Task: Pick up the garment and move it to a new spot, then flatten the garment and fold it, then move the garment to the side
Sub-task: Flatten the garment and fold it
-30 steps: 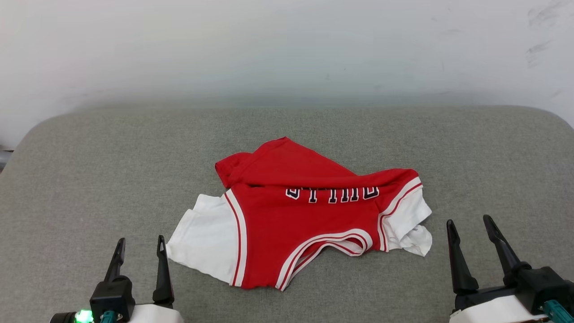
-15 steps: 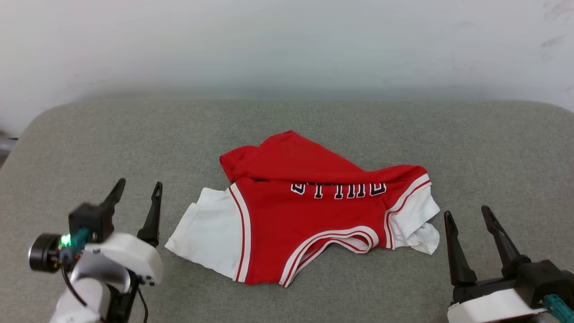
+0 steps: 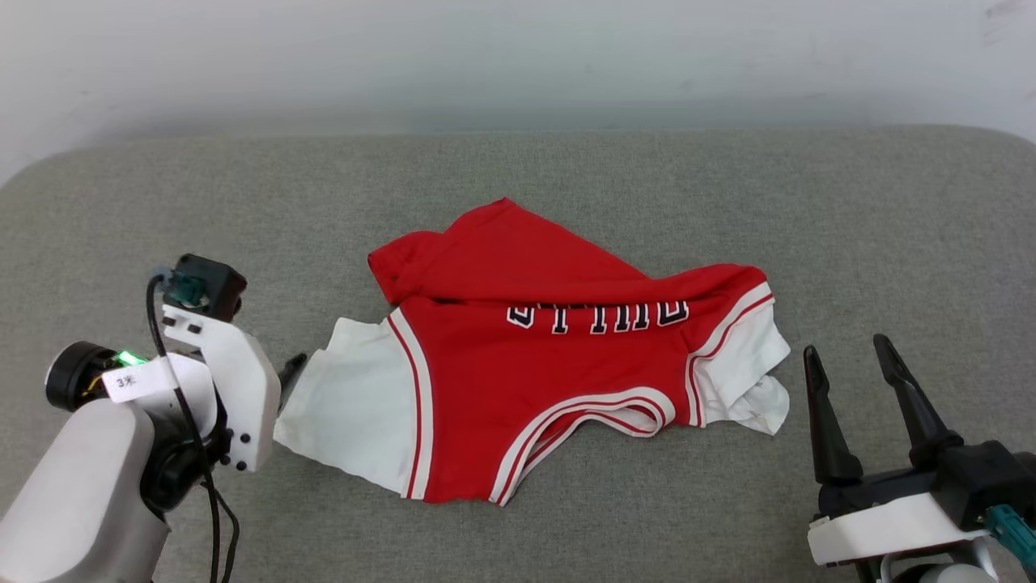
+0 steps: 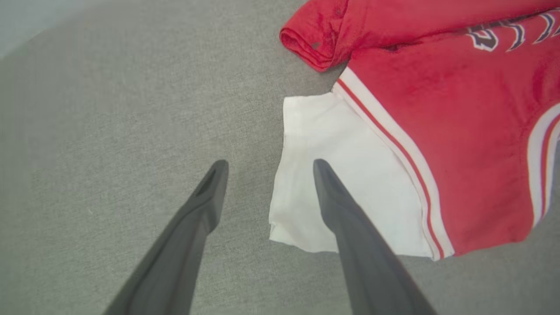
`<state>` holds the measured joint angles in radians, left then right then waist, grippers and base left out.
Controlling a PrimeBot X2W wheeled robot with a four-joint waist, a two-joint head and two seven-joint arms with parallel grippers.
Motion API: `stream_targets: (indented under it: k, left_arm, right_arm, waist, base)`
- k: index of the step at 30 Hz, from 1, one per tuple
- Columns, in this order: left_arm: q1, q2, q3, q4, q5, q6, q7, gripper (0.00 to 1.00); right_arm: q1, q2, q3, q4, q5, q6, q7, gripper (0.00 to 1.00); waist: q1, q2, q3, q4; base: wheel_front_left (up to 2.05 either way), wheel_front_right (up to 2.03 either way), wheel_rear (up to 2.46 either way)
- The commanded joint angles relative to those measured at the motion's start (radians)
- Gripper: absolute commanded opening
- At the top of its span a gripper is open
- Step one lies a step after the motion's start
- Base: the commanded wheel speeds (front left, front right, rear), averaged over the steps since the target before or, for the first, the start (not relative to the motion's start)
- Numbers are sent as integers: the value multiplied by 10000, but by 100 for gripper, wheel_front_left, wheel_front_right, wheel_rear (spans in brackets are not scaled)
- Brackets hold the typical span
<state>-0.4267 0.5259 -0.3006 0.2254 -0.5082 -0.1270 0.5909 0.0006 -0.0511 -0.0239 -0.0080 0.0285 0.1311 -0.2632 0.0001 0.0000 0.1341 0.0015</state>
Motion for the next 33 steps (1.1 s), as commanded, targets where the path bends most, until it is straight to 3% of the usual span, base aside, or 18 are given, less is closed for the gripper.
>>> stream_targets:
  k: [1, 10, 19, 20, 21, 22, 27, 33]
  left_arm:
    - [-100, 72, -137, -24, -162, -6, 277, 100]
    - [137, 801, -1221, 338, -981, -20, 1533, 100]
    - [352, 863, -2563, 1334, -1709, -34, 2041, 100]
    - [315, 859, -2614, 1440, -1800, -34, 1949, 49]
    - [253, 842, -2654, 1528, -1860, -32, 1843, 16]
    - [191, 834, -2701, 1609, -1899, -29, 1730, 0]
    - [-167, 995, -2311, 1717, -1950, 18, 574, 0]
    - [6, 1462, -1563, 1835, -1956, 471, -624, 0]
  right_arm:
    - [-136, 18, 8, -50, 8, -7, -24, 100]
    - [-442, 17, 23, -98, -27, -7, -24, 100]
    - [-639, 18, 46, -82, -72, -7, -24, 100]
    - [-644, 18, 47, -78, -75, -7, -24, 100]
    - [-647, 18, 47, -70, -78, -7, -24, 100]
    - [-640, 18, 45, -62, -85, -8, -24, 100]
    - [-432, 18, -5, 2, -93, -7, -24, 100]
    - [-224, 18, -9, 28, -108, -7, -24, 100]
  waist:
    - [-1, 0, 126, -74]
    - [-1, 0, 649, -330]
    - [-1, 0, 1001, -428]
    - [-1, 0, 1008, -425]
    - [-1, 0, 999, -418]
    - [-1, 0, 977, -405]
    - [-1, 0, 702, -286]
    - [-1, 0, 341, -126]
  base:
    - [0, 0, 0]
    - [0, 0, 0]
    - [0, 0, 0]
    - [0, 0, 0]
    - [0, 0, 0]
    - [0, 0, 0]
    - [0, 0, 0]
    - [0, 0, 0]
